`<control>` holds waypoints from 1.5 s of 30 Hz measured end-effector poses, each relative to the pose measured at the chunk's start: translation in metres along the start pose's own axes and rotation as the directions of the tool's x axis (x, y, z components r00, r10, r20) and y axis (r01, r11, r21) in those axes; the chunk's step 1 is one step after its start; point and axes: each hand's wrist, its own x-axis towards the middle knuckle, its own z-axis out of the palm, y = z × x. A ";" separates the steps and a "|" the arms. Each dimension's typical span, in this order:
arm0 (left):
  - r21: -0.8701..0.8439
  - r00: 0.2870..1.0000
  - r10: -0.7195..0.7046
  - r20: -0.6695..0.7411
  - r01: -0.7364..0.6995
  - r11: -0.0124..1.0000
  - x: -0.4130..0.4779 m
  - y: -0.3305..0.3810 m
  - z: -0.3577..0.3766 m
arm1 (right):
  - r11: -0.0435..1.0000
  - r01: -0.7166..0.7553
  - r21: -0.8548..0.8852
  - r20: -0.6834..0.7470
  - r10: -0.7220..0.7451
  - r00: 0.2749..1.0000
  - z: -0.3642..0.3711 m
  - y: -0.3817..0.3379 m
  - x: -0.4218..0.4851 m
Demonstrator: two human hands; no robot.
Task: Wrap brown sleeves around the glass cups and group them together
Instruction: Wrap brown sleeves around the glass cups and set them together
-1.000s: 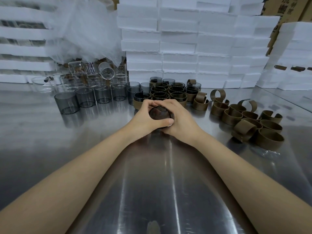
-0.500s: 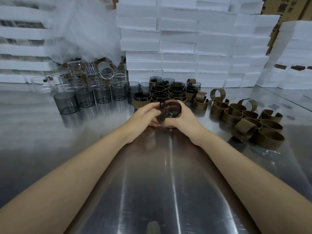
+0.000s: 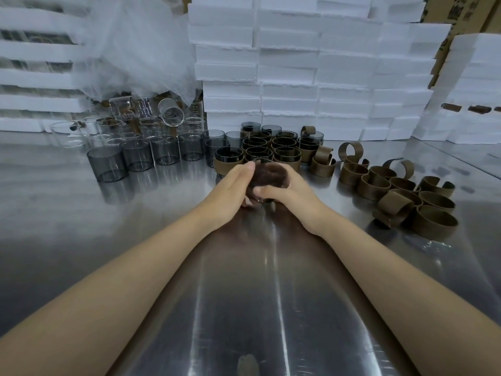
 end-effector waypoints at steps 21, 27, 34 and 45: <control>0.172 0.951 0.306 0.047 -0.310 0.935 -0.010 0.011 0.001 | 0.703 -0.500 0.506 0.342 0.369 0.864 -0.002 -0.009 0.003; 0.132 0.956 0.294 -0.011 -0.290 0.948 -0.008 0.008 0.000 | 0.704 -0.529 0.473 0.366 0.389 0.845 -0.002 -0.008 0.003; 0.038 0.977 0.197 -0.086 -0.195 0.980 -0.010 0.015 -0.005 | 0.716 -0.517 0.470 0.340 0.394 0.854 -0.002 -0.008 0.003; 0.170 0.955 0.294 -0.044 -0.283 0.944 -0.013 0.021 -0.006 | 0.688 -0.521 0.505 0.396 0.352 0.848 -0.003 -0.010 -0.001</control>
